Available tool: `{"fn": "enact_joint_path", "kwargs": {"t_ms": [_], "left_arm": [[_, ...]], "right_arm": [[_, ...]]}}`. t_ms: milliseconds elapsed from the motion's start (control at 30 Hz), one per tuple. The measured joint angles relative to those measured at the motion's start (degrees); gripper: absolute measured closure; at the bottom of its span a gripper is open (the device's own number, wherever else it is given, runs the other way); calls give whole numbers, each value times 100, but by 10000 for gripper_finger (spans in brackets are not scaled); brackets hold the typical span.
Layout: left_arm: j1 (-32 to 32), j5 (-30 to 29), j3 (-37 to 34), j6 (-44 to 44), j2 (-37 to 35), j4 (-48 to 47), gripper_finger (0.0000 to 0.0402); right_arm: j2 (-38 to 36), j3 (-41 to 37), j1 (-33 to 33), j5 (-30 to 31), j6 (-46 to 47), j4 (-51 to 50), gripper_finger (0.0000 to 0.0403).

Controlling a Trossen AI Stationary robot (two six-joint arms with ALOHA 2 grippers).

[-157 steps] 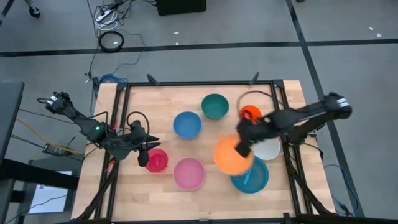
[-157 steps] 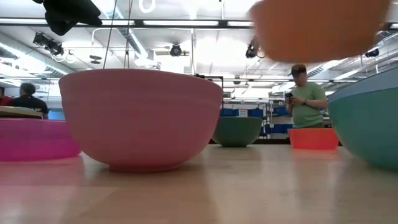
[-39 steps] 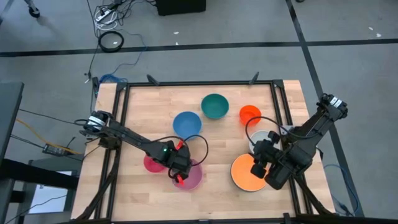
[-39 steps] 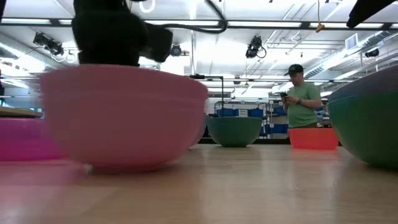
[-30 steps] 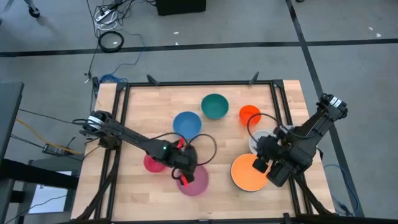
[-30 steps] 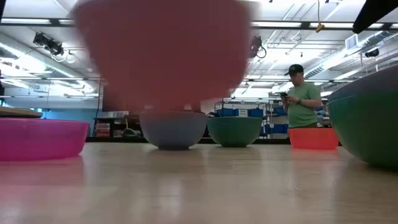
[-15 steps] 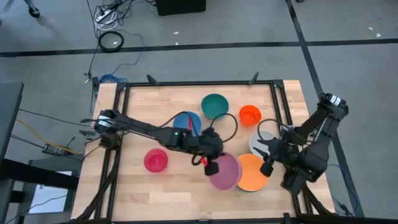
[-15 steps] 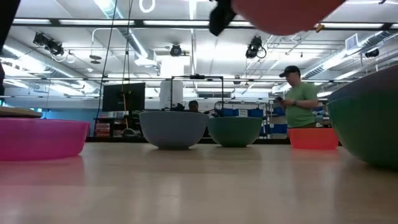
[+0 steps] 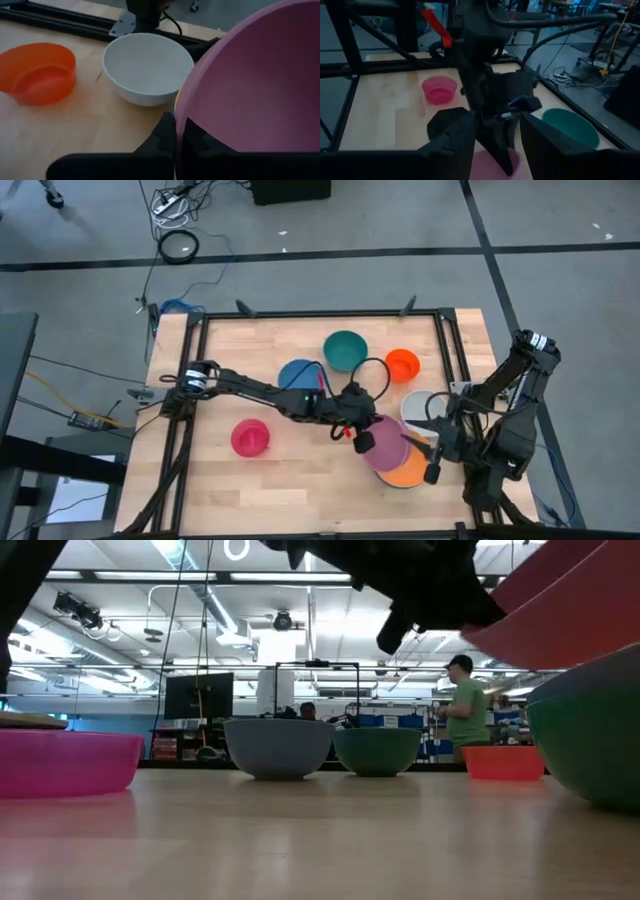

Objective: Nest bowls inside each other
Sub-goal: Stack the pink bowl on top of the orange bowl

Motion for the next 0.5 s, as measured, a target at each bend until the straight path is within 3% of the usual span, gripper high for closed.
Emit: {"fn": "enact_joint_path", "kwargs": {"t_ms": [133,500], "left_arm": [[0,9,7,-159,127,364,394],[-25,299,4,-326,140,345,323]], "right_arm": [[0,2,-40,4,-215,202,259],[0,2,-140,-205,-245,276,259]]}}
